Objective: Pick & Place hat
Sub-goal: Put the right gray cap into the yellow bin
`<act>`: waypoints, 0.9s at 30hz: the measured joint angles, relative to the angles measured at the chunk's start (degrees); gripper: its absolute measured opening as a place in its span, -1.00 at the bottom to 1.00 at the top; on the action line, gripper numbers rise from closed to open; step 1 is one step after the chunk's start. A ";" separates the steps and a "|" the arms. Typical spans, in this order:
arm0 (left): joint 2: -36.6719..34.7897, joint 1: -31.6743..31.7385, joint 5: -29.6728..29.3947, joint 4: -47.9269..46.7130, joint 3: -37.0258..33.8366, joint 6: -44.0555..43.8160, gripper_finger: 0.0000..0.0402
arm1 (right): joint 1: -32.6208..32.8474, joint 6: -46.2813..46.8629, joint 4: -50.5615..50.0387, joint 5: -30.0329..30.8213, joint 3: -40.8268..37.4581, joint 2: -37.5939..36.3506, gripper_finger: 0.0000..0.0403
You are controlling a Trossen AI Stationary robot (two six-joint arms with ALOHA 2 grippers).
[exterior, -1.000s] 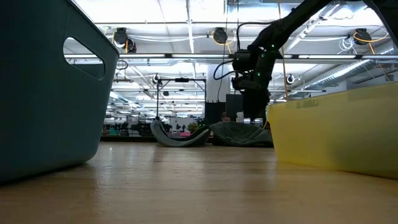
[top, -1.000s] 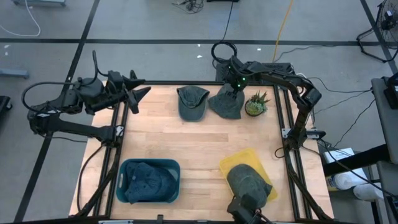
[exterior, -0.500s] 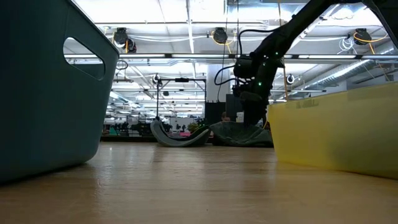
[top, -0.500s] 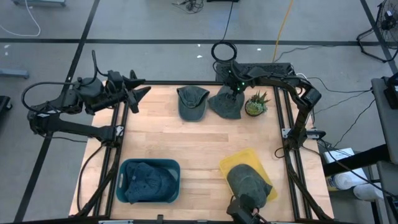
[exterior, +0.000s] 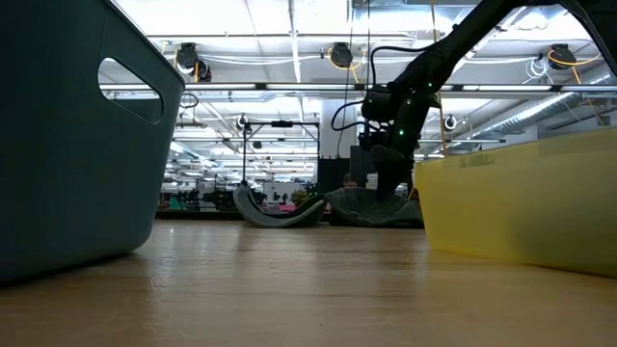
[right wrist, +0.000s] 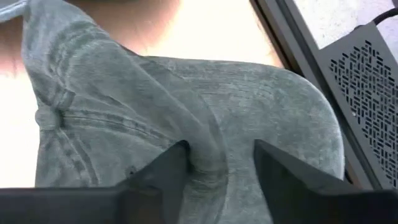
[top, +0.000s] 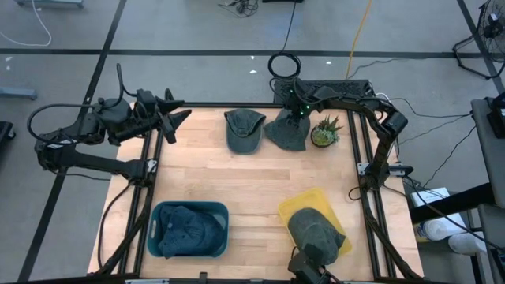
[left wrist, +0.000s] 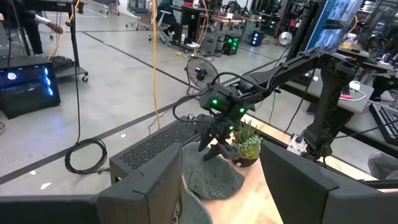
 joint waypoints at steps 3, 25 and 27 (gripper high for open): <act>0.00 0.00 0.00 0.00 0.00 -0.01 0.12 | 0.02 -0.17 0.03 -0.20 0.00 0.00 -0.42; 0.02 0.00 -0.01 -0.04 0.02 0.23 0.12 | 1.13 -7.70 -9.42 3.70 5.96 -2.99 -1.00; 0.02 0.00 0.00 -0.04 0.02 0.36 0.12 | 1.77 -9.21 -11.72 4.45 8.34 -3.44 -1.00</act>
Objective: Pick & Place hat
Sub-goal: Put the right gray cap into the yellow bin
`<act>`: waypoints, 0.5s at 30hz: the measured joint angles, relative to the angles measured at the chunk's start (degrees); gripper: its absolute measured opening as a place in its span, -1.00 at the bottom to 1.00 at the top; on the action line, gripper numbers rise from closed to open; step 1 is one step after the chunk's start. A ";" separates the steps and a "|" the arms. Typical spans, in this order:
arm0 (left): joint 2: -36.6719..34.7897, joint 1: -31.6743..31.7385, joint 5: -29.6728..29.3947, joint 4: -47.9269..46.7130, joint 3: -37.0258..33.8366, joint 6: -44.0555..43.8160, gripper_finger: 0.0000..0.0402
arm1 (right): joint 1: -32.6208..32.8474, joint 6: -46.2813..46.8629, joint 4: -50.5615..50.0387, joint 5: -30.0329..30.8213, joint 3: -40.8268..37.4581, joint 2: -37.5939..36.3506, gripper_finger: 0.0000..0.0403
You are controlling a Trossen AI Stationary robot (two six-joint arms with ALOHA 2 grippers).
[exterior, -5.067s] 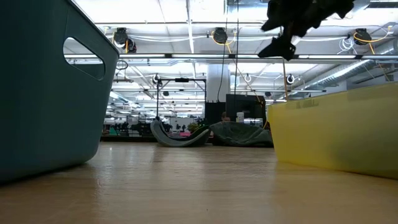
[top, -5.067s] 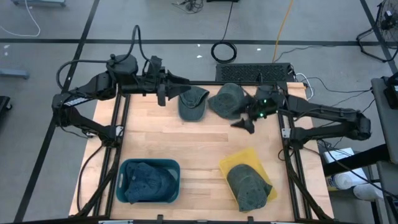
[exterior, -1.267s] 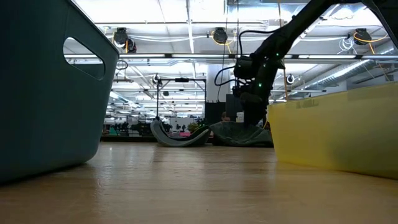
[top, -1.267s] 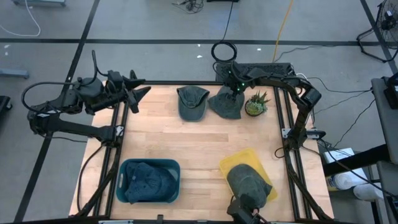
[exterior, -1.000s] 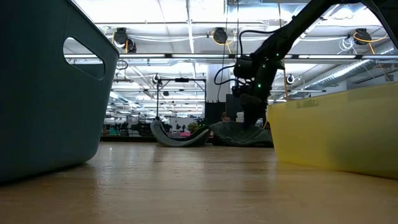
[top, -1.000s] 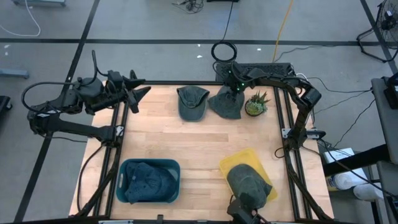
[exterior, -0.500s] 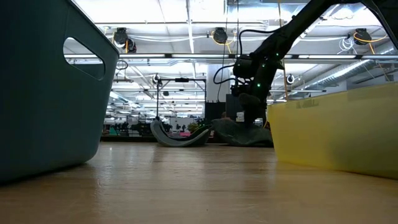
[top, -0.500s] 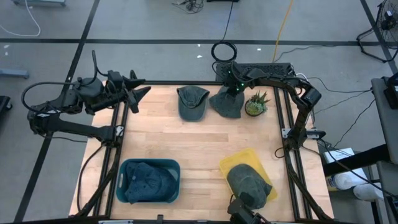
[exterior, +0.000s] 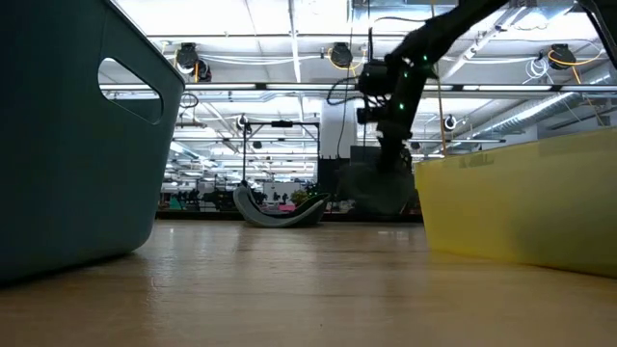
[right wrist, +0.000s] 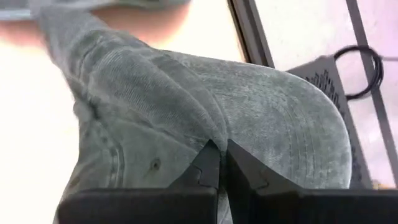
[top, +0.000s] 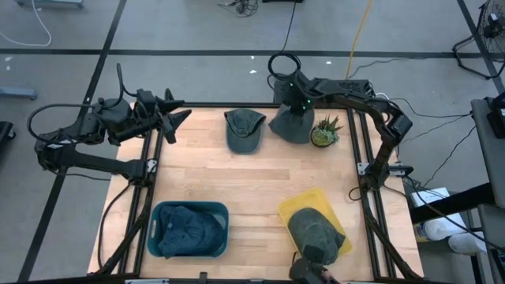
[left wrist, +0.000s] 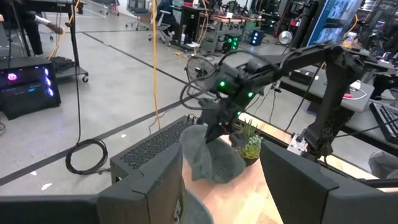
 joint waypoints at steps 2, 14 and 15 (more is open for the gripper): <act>0.00 0.01 0.00 0.00 0.01 -0.05 0.12 | 0.57 -1.29 -2.59 0.03 2.58 -0.31 -1.00; 0.00 0.00 2.38 0.01 0.01 -1.59 0.12 | 1.70 -2.92 -13.61 4.40 18.15 -0.32 -1.00; 0.00 0.00 2.44 0.01 0.01 -1.64 0.12 | 1.70 -2.92 -14.69 5.60 19.34 -0.32 -1.00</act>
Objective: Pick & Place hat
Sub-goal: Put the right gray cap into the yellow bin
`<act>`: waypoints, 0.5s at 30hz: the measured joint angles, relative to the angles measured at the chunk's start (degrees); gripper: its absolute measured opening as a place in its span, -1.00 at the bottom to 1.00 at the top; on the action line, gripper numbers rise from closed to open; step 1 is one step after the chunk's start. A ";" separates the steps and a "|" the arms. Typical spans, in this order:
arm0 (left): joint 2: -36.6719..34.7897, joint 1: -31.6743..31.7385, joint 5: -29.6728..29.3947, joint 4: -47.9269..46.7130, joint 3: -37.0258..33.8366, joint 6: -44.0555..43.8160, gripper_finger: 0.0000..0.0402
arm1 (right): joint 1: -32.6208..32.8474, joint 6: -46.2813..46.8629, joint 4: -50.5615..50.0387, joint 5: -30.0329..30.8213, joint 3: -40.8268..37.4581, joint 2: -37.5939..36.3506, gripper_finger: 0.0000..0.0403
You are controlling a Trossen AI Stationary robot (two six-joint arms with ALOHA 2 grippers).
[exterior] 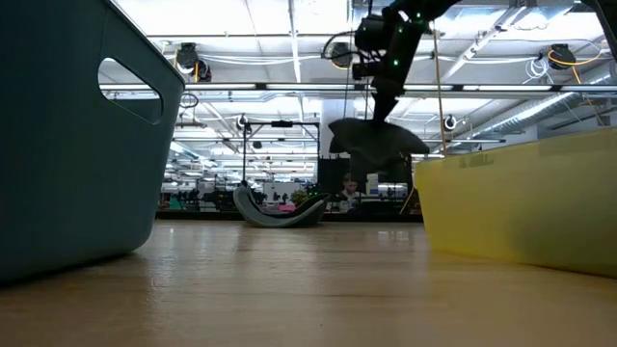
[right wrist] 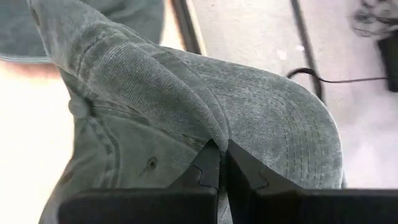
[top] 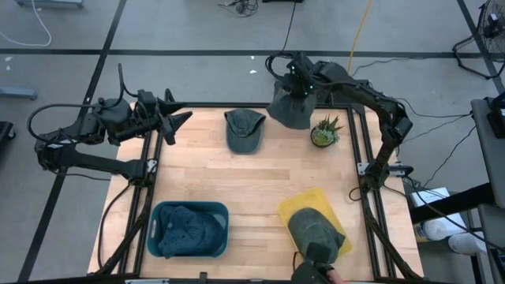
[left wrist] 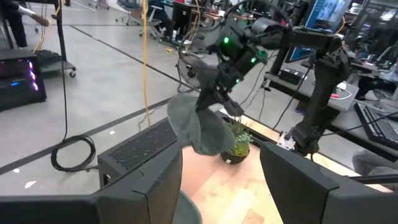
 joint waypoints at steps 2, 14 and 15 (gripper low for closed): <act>0.00 0.02 0.17 0.01 0.00 0.00 0.12 | 0.00 0.00 -2.22 2.07 2.49 0.00 -1.00; 0.00 0.02 3.40 0.49 0.00 -1.09 0.12 | 0.02 5.60 -15.31 3.66 13.64 0.00 -1.00; 0.00 0.00 3.42 0.49 0.00 -1.09 0.12 | 0.02 6.37 -16.48 4.06 14.18 0.00 -1.00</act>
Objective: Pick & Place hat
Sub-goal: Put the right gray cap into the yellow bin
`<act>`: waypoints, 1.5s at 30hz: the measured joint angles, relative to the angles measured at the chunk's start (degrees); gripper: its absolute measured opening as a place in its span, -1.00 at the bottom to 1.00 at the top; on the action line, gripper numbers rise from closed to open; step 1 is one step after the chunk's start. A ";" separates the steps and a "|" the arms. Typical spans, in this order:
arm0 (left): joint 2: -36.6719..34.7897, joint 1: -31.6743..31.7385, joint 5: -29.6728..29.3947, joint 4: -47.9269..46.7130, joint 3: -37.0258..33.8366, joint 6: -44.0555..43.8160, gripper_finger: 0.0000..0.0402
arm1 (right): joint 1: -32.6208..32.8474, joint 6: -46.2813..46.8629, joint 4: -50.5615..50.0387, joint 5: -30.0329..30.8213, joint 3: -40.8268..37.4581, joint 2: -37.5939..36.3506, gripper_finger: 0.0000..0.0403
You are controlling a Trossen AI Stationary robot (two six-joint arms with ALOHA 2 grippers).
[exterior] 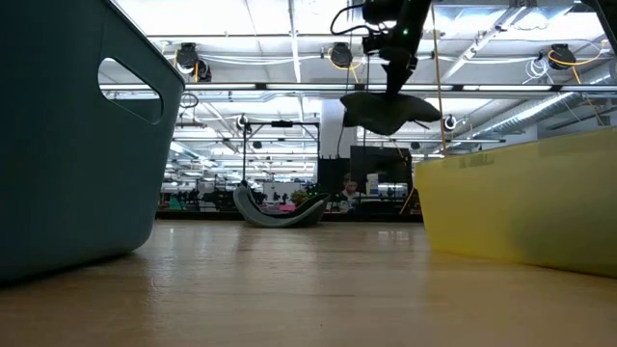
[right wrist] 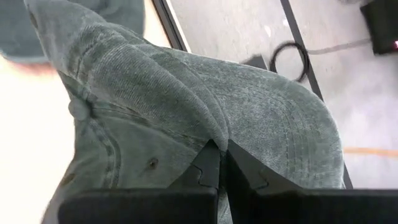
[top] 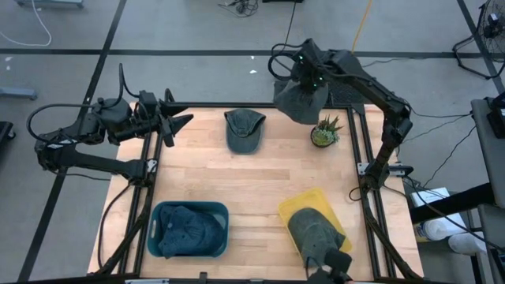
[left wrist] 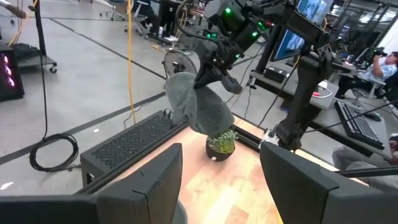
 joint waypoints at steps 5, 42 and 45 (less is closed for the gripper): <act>0.00 0.00 0.05 0.00 0.00 -0.17 0.12 | 0.17 1.48 -4.80 2.50 1.76 0.01 -1.00; 0.02 0.00 2.20 -0.13 0.01 -3.27 0.12 | 24.90 1.87 -16.47 -6.92 2.03 -0.49 -1.00; 0.00 0.00 3.50 -0.14 0.02 -3.30 0.12 | 28.35 1.92 -16.37 -6.96 2.05 -1.14 -1.00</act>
